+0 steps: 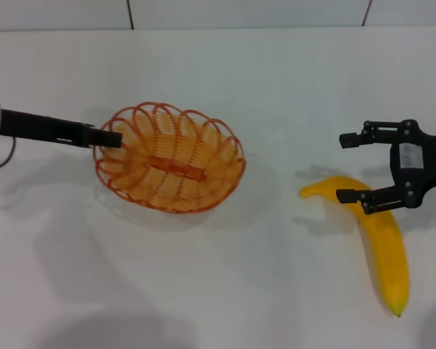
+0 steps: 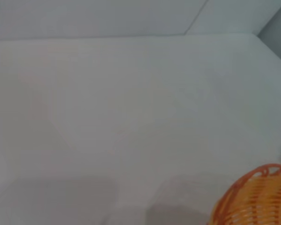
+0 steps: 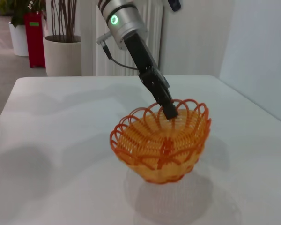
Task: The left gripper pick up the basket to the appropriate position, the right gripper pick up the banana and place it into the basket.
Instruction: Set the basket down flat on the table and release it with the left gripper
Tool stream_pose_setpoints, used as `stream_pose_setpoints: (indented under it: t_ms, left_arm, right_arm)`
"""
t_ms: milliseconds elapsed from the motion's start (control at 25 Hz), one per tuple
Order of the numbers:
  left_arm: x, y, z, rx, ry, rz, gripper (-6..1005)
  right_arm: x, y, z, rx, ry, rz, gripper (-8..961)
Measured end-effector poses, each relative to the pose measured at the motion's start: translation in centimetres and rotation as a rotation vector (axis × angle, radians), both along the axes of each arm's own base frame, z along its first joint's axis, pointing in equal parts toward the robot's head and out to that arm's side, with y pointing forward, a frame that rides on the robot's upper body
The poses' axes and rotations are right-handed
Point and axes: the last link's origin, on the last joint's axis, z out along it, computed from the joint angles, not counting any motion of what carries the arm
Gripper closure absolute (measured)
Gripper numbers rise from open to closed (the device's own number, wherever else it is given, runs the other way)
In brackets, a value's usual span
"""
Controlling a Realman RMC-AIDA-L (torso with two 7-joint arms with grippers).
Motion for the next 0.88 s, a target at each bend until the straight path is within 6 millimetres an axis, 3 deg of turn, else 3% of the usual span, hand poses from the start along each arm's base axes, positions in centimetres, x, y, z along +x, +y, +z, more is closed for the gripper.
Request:
stream_pose_setpoints:
  t_ms: [880]
  left_arm:
    - [0.8,-0.8,-2.9,-0.139,-0.033,0.090,909]
  right_arm:
    - [-0.2,0.3,0.4,0.027,0.022,0.004,75]
